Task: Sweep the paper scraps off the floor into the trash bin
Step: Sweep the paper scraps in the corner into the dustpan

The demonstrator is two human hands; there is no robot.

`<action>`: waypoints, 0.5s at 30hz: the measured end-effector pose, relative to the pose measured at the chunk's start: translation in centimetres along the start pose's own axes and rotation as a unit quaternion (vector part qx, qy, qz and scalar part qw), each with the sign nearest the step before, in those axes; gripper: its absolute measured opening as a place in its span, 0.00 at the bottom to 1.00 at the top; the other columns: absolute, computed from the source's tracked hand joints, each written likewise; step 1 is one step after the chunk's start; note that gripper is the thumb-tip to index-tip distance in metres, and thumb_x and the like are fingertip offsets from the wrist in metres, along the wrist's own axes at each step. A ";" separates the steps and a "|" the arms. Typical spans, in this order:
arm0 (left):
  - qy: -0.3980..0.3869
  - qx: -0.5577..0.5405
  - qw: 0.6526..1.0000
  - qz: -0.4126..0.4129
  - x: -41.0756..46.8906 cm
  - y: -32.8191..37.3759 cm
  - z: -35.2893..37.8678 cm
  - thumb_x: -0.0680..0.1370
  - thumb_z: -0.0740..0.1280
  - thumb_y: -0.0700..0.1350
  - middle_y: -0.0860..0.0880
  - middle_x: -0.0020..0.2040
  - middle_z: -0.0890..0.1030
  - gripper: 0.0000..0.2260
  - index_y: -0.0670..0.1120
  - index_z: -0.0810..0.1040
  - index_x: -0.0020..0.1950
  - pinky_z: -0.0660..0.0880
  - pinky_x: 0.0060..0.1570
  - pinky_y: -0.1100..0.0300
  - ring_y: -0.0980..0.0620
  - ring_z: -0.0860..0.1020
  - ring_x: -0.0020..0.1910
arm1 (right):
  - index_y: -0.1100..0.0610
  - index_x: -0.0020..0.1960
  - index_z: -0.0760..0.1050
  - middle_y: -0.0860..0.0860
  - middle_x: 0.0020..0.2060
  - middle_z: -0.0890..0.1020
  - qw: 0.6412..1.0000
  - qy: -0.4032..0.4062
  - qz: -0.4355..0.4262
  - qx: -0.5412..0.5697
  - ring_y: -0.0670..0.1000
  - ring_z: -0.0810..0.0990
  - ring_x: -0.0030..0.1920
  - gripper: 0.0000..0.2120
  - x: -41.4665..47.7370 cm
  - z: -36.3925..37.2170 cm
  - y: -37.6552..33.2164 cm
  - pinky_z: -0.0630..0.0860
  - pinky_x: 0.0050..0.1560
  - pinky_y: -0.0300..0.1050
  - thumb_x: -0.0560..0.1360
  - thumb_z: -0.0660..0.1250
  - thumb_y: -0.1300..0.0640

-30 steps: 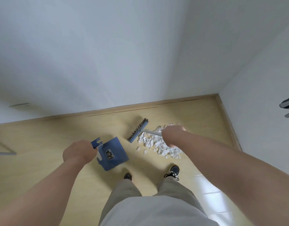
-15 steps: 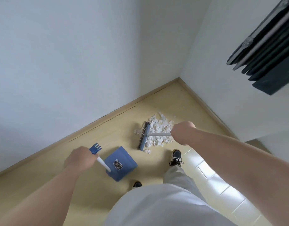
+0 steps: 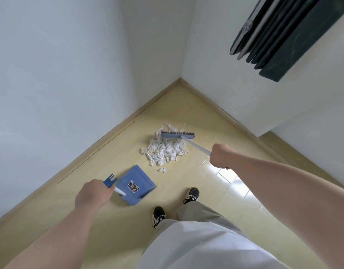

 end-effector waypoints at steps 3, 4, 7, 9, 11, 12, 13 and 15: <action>-0.008 -0.001 1.000 0.010 0.2 0.8 0.8 0.77 0.66 0.56 0.48 0.28 0.78 0.18 0.48 0.76 0.31 0.67 0.30 0.60 0.45 0.77 0.29 | 0.66 0.55 0.74 0.56 0.28 0.74 0.995 -0.016 0.042 0.094 0.52 0.70 0.23 0.12 1.4 0.7 1.2 0.68 0.24 0.39 0.74 0.57 0.67; -0.009 0.001 1.000 0.012 0.3 1.1 1.2 0.77 0.66 0.56 0.48 0.29 0.78 0.19 0.47 0.76 0.31 0.67 0.30 0.61 0.46 0.77 0.29 | 0.66 0.55 0.74 0.56 0.26 0.74 0.991 -0.023 0.055 0.121 0.51 0.69 0.21 0.12 1.9 0.9 1.5 0.67 0.24 0.37 0.74 0.57 0.68; -0.006 0.013 1.000 0.008 0.4 1.6 2.3 0.77 0.66 0.57 0.48 0.30 0.79 0.19 0.46 0.77 0.32 0.68 0.29 0.61 0.47 0.78 0.30 | 0.62 0.50 0.73 0.55 0.27 0.74 0.975 -0.045 0.077 0.202 0.52 0.71 0.24 0.08 3.7 1.2 2.1 0.69 0.27 0.38 0.73 0.60 0.69; -0.006 0.016 1.000 0.008 0.6 2.0 2.9 0.78 0.66 0.58 0.48 0.30 0.80 0.19 0.46 0.78 0.33 0.69 0.28 0.61 0.47 0.78 0.30 | 0.60 0.49 0.71 0.54 0.34 0.73 0.951 -0.055 0.078 0.295 0.52 0.72 0.31 0.06 5.2 1.5 1.9 0.72 0.31 0.41 0.74 0.62 0.69; -0.005 0.009 1.000 0.005 1.0 2.5 3.5 0.78 0.66 0.58 0.48 0.29 0.80 0.20 0.46 0.78 0.33 0.70 0.28 0.61 0.47 0.78 0.29 | 0.61 0.51 0.71 0.55 0.35 0.73 0.935 -0.056 0.114 0.330 0.51 0.72 0.32 0.07 6.4 2.0 2.2 0.71 0.34 0.41 0.75 0.60 0.69; -0.004 0.003 1.000 0.003 1.1 2.8 3.7 0.78 0.66 0.58 0.48 0.29 0.79 0.20 0.45 0.78 0.33 0.70 0.28 0.60 0.47 0.78 0.30 | 0.61 0.50 0.71 0.55 0.34 0.73 0.931 -0.058 0.139 0.331 0.51 0.72 0.32 0.07 6.7 2.4 2.6 0.68 0.33 0.40 0.75 0.58 0.69; -0.003 -0.003 1.000 0.003 1.3 3.2 3.9 0.78 0.66 0.58 0.48 0.29 0.79 0.21 0.45 0.78 0.33 0.70 0.28 0.60 0.46 0.78 0.30 | 0.62 0.48 0.71 0.55 0.33 0.73 0.928 -0.068 0.159 0.329 0.51 0.70 0.30 0.07 7.1 3.2 3.0 0.66 0.31 0.38 0.75 0.56 0.68; -0.002 -0.003 1.000 0.010 1.4 4.3 4.6 0.78 0.67 0.58 0.48 0.29 0.79 0.20 0.45 0.78 0.33 0.70 0.28 0.60 0.46 0.78 0.30 | 0.63 0.47 0.72 0.55 0.32 0.73 0.933 -0.103 0.168 0.300 0.51 0.67 0.27 0.08 7.3 4.7 3.2 0.62 0.25 0.35 0.75 0.55 0.68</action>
Point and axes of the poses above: each hand's wrist, its own x-axis towards the middle knuckle, its own z-axis out of the palm, y = z × x, the point moved 9 cm from there along x, towards the middle knuckle
